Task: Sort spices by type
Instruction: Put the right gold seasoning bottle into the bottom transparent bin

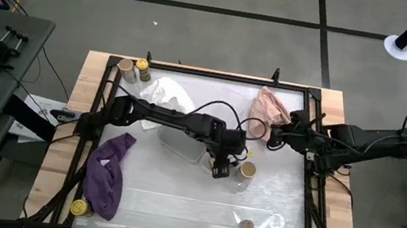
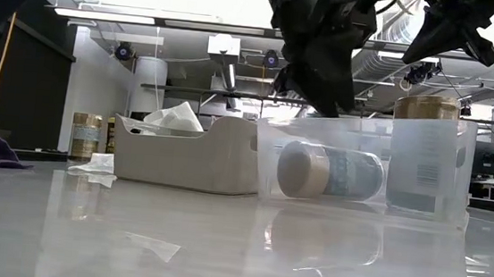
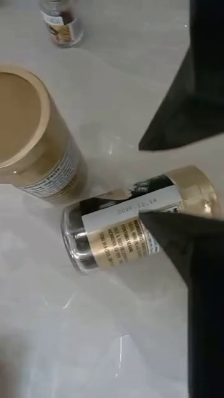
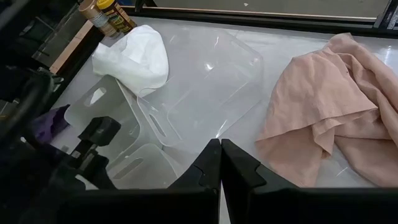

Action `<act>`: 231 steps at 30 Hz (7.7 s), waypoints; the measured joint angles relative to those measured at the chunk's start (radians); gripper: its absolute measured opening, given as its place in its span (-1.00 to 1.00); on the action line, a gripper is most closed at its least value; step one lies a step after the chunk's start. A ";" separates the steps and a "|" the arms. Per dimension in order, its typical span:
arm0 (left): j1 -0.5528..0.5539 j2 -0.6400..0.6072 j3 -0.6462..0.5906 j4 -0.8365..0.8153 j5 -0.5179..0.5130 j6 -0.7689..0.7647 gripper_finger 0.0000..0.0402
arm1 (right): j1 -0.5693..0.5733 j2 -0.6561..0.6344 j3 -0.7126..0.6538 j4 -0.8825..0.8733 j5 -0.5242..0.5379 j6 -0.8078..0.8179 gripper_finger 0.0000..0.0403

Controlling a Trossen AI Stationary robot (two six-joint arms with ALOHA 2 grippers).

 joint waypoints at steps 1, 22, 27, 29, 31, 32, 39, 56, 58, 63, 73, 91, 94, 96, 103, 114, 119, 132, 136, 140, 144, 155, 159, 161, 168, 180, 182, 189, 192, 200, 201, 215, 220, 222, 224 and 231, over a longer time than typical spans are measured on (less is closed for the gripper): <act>-0.002 0.000 -0.005 0.002 0.000 0.003 -0.06 | 0.000 0.000 0.000 0.000 0.000 0.000 -1.00; -0.002 0.027 -0.013 0.066 -0.027 0.006 0.73 | 0.000 0.000 0.000 0.007 0.004 0.011 -1.00; -0.003 0.049 -0.013 0.069 -0.039 0.013 0.73 | 0.000 0.000 0.000 0.010 0.005 0.012 -1.00; -0.003 0.067 -0.012 0.077 -0.037 0.013 0.73 | 0.000 0.000 0.000 0.014 0.005 0.012 -1.00; -0.003 0.084 -0.010 0.073 -0.035 0.012 0.73 | 0.000 0.001 0.000 0.015 0.006 0.012 -1.00; -0.001 0.095 -0.010 0.070 -0.031 0.012 0.73 | 0.000 0.000 0.000 0.016 0.007 0.012 -1.00; -0.004 0.124 -0.009 0.060 -0.085 0.018 0.73 | 0.000 0.010 0.000 0.026 0.008 0.009 -1.00; -0.026 0.155 -0.009 0.028 -0.280 0.046 0.67 | 0.000 0.026 0.000 0.029 0.008 0.008 -1.00; -0.028 0.162 -0.009 0.023 -0.283 0.046 0.62 | 0.000 0.026 0.000 0.029 0.008 0.008 -1.00; -0.030 0.166 -0.010 0.025 -0.285 0.047 0.38 | 0.000 0.026 0.000 0.029 0.008 0.008 -1.00; -0.031 0.170 0.024 0.007 -0.298 0.082 0.18 | 0.000 0.026 0.000 0.029 0.008 0.003 -1.00; 0.007 0.087 0.254 -0.244 -0.237 0.185 0.18 | 0.000 0.010 0.000 0.062 0.009 -0.001 -1.00; 0.020 0.040 0.257 -0.264 -0.253 0.203 0.18 | 0.000 -0.013 0.000 0.101 0.014 -0.049 -1.00; 0.029 0.011 0.257 -0.291 -0.260 0.218 0.18 | 0.000 -0.031 0.000 0.150 0.014 -0.091 -1.00; 0.056 -0.138 0.256 -0.333 -0.339 0.312 0.18 | -0.041 -0.075 0.000 0.446 -0.052 -0.285 -0.93; 0.075 -0.321 0.249 -0.364 -0.340 0.280 0.18 | -0.123 0.110 0.000 0.995 -0.356 -0.627 0.19; 0.031 -0.434 0.150 -0.312 -0.398 0.242 0.18 | -0.146 0.122 0.000 1.011 -0.389 -0.622 0.49; -0.064 -1.214 -1.156 0.794 -0.540 -0.155 0.18 | -0.151 0.127 0.001 1.040 -0.425 -0.629 0.55; -0.039 -1.190 -1.144 0.743 -0.481 -0.151 0.17 | -0.151 0.211 0.000 1.065 -0.467 -0.650 0.55; -0.028 -1.080 -1.036 0.657 -0.388 0.001 0.17 | -0.151 0.323 0.051 1.040 -0.494 -0.724 0.55; -0.025 -0.960 -0.918 0.574 -0.378 0.145 0.17 | -0.151 0.427 0.164 0.954 -0.495 -0.865 0.55; -0.015 -0.892 -0.843 0.552 -0.378 0.269 0.17 | -0.150 0.574 0.454 0.541 -0.495 -1.093 0.55; -0.016 -0.896 -0.843 0.554 -0.378 0.301 0.17 | -0.150 0.589 0.465 0.547 -0.494 -1.124 0.55; -0.020 -0.895 -0.843 0.554 -0.378 0.326 0.17 | -0.157 0.593 0.465 0.543 -0.499 -1.125 0.55; -0.027 -0.886 -0.843 0.577 -0.376 0.434 0.17 | -0.171 0.595 0.465 0.574 -0.570 -1.124 0.55; -0.016 -0.867 -0.844 0.583 -0.386 0.450 0.17 | -0.172 0.611 0.464 0.560 -0.573 -1.113 0.35; -0.016 -0.867 -0.844 0.582 -0.385 0.452 0.17 | -0.172 0.612 0.464 0.563 -0.574 -1.106 0.35; -0.016 -0.869 -0.844 0.581 -0.388 0.447 0.17 | -0.169 0.612 0.464 0.563 -0.574 -1.096 0.35; -0.013 -0.868 -0.844 0.578 -0.398 0.428 0.17 | -0.168 0.612 0.464 0.560 -0.578 -1.086 0.35; 0.016 -0.868 -0.842 0.565 -0.444 0.367 0.91 | -0.183 0.601 0.464 0.541 -0.564 -1.048 0.35; 0.019 -0.869 -0.842 0.557 -0.444 0.366 0.91 | -0.187 0.597 0.464 0.536 -0.567 -1.045 0.35; 0.023 -1.045 -0.866 0.129 -0.544 0.178 0.86 | -0.230 0.470 0.463 0.321 -0.560 -1.047 0.35; -0.003 -1.280 -1.099 0.386 -0.546 -0.025 0.86 | -0.248 0.414 0.463 0.276 -0.554 -1.015 0.35; -0.021 -1.359 -1.222 0.610 -0.543 -0.105 0.86 | -0.256 0.404 0.463 0.301 -0.573 -1.012 0.35; -0.036 -1.407 -1.333 0.852 -0.533 -0.146 0.86 | -0.261 0.403 0.463 0.364 -0.605 -1.009 0.35; -0.054 -1.396 -1.482 1.346 -0.471 -0.155 0.86 | -0.268 0.406 0.463 0.651 -0.700 -0.962 0.35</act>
